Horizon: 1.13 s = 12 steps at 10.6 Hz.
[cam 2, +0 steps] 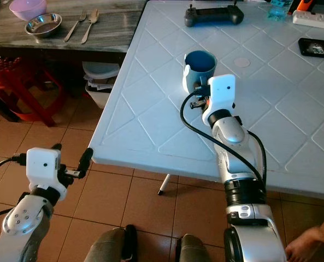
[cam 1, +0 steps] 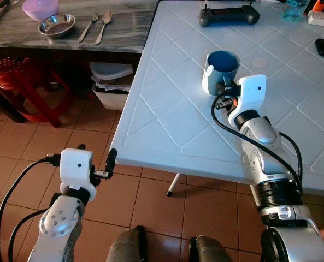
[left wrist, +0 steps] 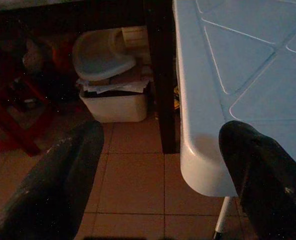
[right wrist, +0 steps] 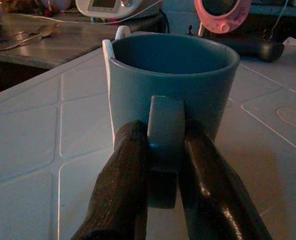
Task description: Setting the table
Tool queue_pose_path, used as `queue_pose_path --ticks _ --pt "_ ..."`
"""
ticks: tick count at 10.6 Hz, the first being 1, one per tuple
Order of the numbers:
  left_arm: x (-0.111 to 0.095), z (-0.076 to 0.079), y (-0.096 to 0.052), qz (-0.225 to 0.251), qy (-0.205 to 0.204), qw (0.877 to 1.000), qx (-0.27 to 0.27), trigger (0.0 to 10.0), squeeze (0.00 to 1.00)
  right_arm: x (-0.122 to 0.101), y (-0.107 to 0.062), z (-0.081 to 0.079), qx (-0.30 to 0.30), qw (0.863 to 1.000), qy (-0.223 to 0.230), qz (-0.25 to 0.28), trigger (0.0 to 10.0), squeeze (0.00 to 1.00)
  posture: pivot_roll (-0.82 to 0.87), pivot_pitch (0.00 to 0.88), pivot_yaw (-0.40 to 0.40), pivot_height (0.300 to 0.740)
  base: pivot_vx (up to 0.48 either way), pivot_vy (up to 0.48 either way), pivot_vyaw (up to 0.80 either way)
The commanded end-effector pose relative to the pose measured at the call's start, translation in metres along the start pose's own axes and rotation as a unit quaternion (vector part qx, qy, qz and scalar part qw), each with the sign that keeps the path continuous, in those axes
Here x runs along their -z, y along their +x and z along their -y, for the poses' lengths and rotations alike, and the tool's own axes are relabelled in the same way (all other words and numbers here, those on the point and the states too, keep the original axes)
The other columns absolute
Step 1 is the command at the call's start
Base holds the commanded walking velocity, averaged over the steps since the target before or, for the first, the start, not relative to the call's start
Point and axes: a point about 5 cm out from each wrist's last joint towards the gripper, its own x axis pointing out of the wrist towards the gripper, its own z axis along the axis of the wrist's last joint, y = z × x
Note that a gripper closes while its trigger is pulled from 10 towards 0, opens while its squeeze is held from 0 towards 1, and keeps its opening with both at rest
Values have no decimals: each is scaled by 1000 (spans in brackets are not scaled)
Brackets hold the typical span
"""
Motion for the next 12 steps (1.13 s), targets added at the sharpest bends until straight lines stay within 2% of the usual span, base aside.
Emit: queue_pose_path --ticks 1,3,4,5,6,8,9,10,11,12 --pt "5 -1 1 -9 3 1000 -6 10000 0 -4 2 1 2 1000 4 9 0 0 33 166 85 740 0 0 0" --pt "7 -4 7 -7 5 1000 -25 10000 0 -10 -6 2 19 999 18 30 0 0 23 118 74 740 0 0 0" --pt "8 -8 11 -3 19 999 -41 10000 0 -11 -16 -3 24 998 32 43 0 0 18 95 69 740 0 480 0" --pt "9 -11 13 -3 9 999 -52 10000 0 -12 -28 -8 31 997 36 56 0 0 15 71 63 740 0 480 0" --pt "12 -17 15 -7 6 998 -59 10000 0 -17 -49 -14 49 994 16 92 0 0 -5 31 59 740 0 480 0" --pt "16 -19 21 -7 9 998 -62 10000 0 -10 -60 -16 63 995 21 79 0 0 -18 0 59 740 0 480 0" --pt "17 -17 27 -2 -14 998 -56 10000 0 -4 -66 -19 64 996 18 64 588 0 -25 0 65 740 0 476 0" --pt "15 -15 30 5 -13 999 -53 10000 0 -4 -68 -20 61 996 15 63 1725 0 -32 0 63 740 0 476 0" --pt "10 -12 36 21 -4 999 -47 10000 0 -3 -68 -19 60 996 12 61 3647 0 -36 0 63 740 0 420 0" --pt "8 -10 39 30 1 999 -42 10000 0 -2 -68 -19 57 997 9 58 7765 0 -37 0 63 740 292 382 0"
